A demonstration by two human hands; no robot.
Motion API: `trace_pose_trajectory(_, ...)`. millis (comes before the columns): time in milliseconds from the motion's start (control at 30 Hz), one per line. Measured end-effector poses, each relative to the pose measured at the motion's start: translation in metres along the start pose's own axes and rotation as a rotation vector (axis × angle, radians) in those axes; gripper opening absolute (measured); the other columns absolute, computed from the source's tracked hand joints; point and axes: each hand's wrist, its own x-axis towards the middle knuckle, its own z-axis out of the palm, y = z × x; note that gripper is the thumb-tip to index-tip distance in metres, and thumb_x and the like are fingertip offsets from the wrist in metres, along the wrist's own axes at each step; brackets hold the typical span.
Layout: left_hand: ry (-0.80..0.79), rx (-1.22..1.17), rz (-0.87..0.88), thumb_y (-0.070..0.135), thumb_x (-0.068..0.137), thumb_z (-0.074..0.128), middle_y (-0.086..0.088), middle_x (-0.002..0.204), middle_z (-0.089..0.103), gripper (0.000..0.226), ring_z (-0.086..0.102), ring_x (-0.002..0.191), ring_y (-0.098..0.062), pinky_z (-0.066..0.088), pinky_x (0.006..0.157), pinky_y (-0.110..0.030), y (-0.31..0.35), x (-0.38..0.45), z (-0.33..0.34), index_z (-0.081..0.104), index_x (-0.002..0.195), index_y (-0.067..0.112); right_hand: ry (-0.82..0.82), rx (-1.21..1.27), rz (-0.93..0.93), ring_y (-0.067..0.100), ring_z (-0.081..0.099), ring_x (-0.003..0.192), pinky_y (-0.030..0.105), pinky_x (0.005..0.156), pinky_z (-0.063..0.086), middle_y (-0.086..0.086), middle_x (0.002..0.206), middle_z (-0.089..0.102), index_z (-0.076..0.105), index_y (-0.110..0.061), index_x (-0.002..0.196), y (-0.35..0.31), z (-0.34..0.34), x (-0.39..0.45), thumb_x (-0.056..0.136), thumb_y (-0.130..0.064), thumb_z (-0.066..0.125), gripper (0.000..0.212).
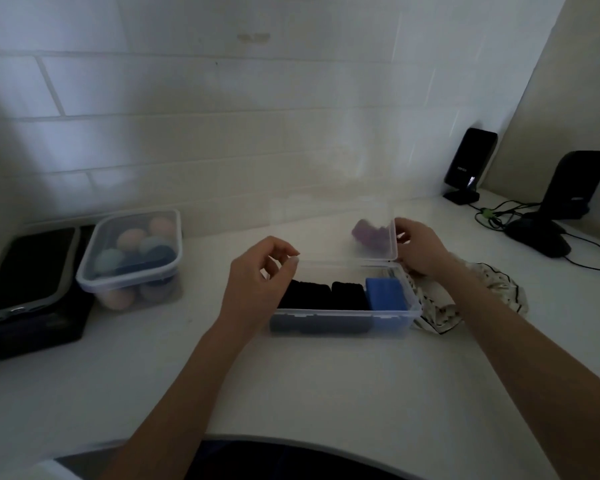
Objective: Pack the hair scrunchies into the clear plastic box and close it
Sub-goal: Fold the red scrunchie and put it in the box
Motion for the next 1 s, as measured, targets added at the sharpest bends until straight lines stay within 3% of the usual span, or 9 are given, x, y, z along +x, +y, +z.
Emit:
trace_pose_trajectory(67,0.011,0.050,0.021,0.013,0.084,0.060,0.014,0.070,0.058,0.008,0.049,0.062,-0.004,0.036,0.052,-0.010,-0.002,0.000,0.000,0.063,0.082,0.021,0.153,0.176,0.082,0.026,0.057,0.077,0.031,0.067,0.050,0.007,0.080,0.061,0.055,-0.009,0.085,-0.002,-0.008,-0.002,0.088,-0.020,0.056,0.011)
trace_pose_trajectory(167,0.008,0.103,0.027,0.020,0.084,0.059,0.017,0.073,0.058,0.006,0.050,0.068,-0.004,0.033,0.058,-0.014,-0.004,0.001,0.000,0.063,0.082,0.024,0.275,0.535,0.142,0.029,0.058,0.080,0.050,0.088,0.052,0.015,0.079,0.057,0.051,-0.011,0.076,-0.010,-0.021,-0.012,0.085,-0.014,0.052,0.009)
trace_pose_trajectory(267,0.016,0.140,0.036,0.018,0.085,0.060,0.020,0.077,0.056,0.008,0.050,0.075,-0.001,0.033,0.063,-0.010,-0.001,0.000,-0.001,0.061,0.083,0.026,0.311,0.792,0.087,0.016,0.052,0.072,0.038,0.081,0.052,0.004,0.072,0.049,0.045,-0.015,0.069,-0.032,-0.037,-0.032,0.086,-0.002,0.049,0.022)
trace_pose_trajectory(400,0.016,0.139,0.132,0.035,0.081,0.057,0.022,0.086,0.059,0.015,0.053,0.084,0.003,0.036,0.068,-0.005,0.013,0.003,-0.001,0.059,0.095,0.032,0.098,0.980,0.004,0.014,0.067,0.073,0.029,0.064,0.055,0.004,0.086,0.064,0.055,-0.021,0.080,-0.072,-0.044,-0.064,0.090,-0.007,0.053,0.016)
trace_pose_trajectory(500,-0.195,-0.055,0.060,0.034,0.082,0.065,0.013,0.107,0.061,0.036,0.059,0.094,-0.001,0.046,0.075,-0.008,0.037,0.009,0.005,0.057,0.116,0.026,-0.074,0.937,-0.027,0.028,0.071,0.079,0.043,0.067,0.060,0.011,0.089,0.071,0.058,-0.022,0.090,-0.097,-0.033,-0.083,0.089,-0.021,0.059,0.002)
trace_pose_trajectory(600,-0.352,-0.167,-0.071,0.028,0.080,0.069,0.007,0.101,0.067,0.031,0.064,0.091,-0.003,0.050,0.076,-0.008,0.052,0.013,0.013,0.062,0.110,0.024,-0.086,0.901,-0.014,0.021,0.066,0.072,0.035,0.062,0.056,0.012,0.084,0.066,0.060,-0.021,0.098,-0.111,-0.019,-0.087,0.088,-0.029,0.059,0.013)
trace_pose_trajectory(733,-0.181,-0.603,-0.387,0.011,0.088,0.055,-0.001,0.076,0.066,0.016,0.064,0.078,-0.015,0.054,0.074,-0.026,0.045,0.022,0.009,0.066,0.078,0.017,-0.118,1.120,0.128,0.014,0.056,0.068,0.027,0.062,0.048,0.009,0.079,0.058,0.060,-0.018,0.098,-0.111,-0.016,-0.084,0.078,-0.049,0.058,0.037)
trace_pose_trajectory(833,-0.300,-1.146,-0.518,0.010,0.090,0.041,-0.003,0.070,0.050,0.028,0.050,0.070,-0.015,0.044,0.073,-0.028,0.041,0.022,0.006,0.047,0.063,0.013,-0.276,1.129,0.177,0.013,0.061,0.072,0.025,0.063,0.053,0.002,0.082,0.065,0.062,-0.016,0.103,-0.108,-0.016,-0.085,0.068,-0.056,0.058,0.053)
trace_pose_trajectory(1000,-0.266,-1.577,-0.594,0.017,0.084,0.049,0.001,0.062,0.053,0.014,0.054,0.055,-0.010,0.055,0.070,-0.026,0.040,0.022,0.002,0.057,0.076,0.010,-0.377,0.953,0.079,0.008,0.064,0.063,0.022,0.063,0.055,-0.002,0.072,0.067,0.063,-0.014,0.096,-0.115,-0.012,-0.090,0.084,-0.020,0.066,0.014)
